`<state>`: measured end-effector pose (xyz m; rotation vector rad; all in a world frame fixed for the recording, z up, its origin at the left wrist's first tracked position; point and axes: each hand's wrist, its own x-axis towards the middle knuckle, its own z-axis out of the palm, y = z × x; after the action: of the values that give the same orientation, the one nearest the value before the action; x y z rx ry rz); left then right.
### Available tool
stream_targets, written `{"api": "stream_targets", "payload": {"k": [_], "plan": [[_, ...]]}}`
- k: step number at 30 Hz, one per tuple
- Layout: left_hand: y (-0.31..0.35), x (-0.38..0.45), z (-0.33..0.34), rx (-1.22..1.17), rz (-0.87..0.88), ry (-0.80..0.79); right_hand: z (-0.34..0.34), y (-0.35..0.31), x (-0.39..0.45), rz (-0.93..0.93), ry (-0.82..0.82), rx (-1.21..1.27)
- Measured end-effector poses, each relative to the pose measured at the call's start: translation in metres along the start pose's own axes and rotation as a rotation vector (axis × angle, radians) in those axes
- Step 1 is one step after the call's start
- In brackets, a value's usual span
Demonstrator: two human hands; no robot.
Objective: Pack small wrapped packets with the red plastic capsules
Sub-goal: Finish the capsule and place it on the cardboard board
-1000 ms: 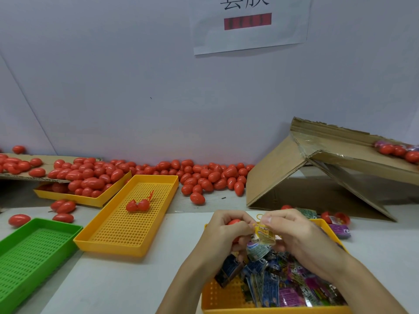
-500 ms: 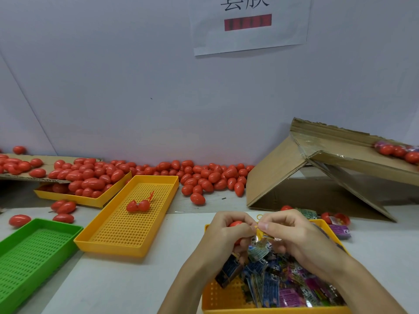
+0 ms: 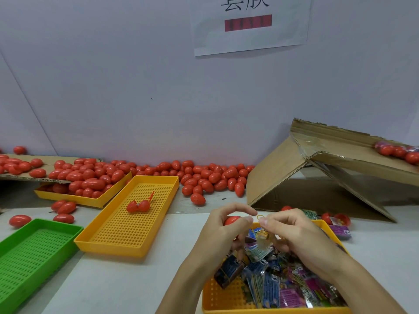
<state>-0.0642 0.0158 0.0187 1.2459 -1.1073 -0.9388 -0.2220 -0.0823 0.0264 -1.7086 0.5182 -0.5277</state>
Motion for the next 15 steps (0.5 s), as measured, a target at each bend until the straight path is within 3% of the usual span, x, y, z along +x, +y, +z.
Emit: {"api": "stream_targets", "payload": {"k": [5,10,15], "plan": [[-0.002,0.0054,0.0039,-0.271,-0.11,0.072,-0.0012,0.0056,0.0061,0.004,0.261,0.068],[-0.0064,0.0034,0.0064,0.04,-0.053,0.148,0.0032,0.0074,0.0059,-0.088,0.378,0.011],[-0.0002,0.0023,0.0078,0.057,0.052,0.179,0.007,0.0088,0.0067,-0.154,0.512,-0.09]]}}
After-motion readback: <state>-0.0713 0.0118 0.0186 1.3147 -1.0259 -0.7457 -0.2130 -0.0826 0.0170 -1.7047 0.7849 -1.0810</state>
